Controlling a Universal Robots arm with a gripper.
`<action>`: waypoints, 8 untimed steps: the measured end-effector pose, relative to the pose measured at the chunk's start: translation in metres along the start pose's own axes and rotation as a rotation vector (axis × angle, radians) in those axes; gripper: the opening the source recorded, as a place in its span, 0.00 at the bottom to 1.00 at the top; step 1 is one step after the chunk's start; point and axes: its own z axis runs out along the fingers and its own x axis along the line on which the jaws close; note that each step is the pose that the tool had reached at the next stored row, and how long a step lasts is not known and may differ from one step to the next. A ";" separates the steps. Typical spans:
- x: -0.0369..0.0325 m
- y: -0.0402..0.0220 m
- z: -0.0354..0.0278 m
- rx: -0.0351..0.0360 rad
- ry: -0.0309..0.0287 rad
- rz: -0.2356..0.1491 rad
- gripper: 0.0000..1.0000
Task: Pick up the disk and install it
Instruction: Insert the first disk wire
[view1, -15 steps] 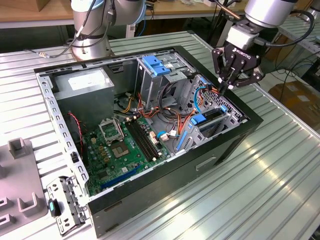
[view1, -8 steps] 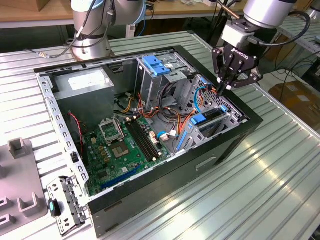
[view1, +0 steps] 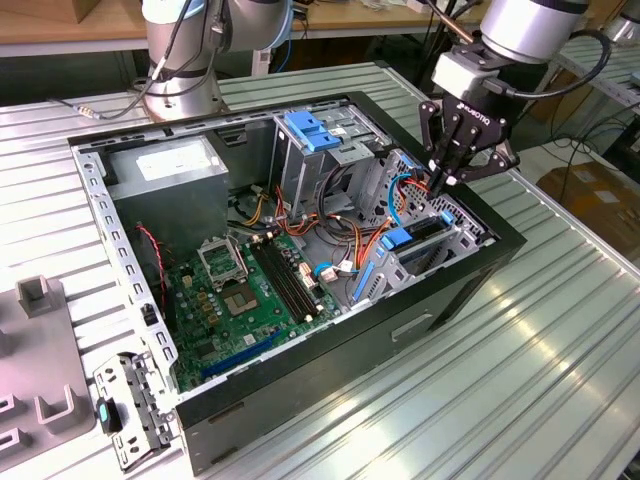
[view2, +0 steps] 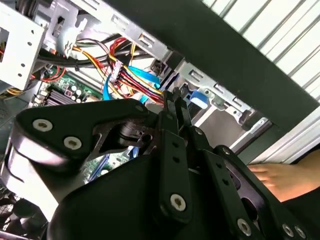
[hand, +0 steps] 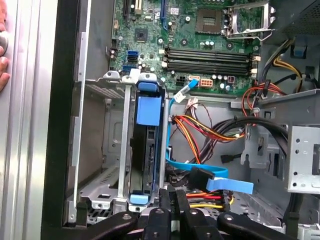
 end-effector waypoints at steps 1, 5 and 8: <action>0.0003 0.0013 0.0003 0.0000 0.0002 0.000 0.16; 0.0066 0.0029 0.0027 0.0000 -0.0005 0.000 0.16; 0.0071 0.0073 0.0043 0.0000 -0.0005 0.001 0.16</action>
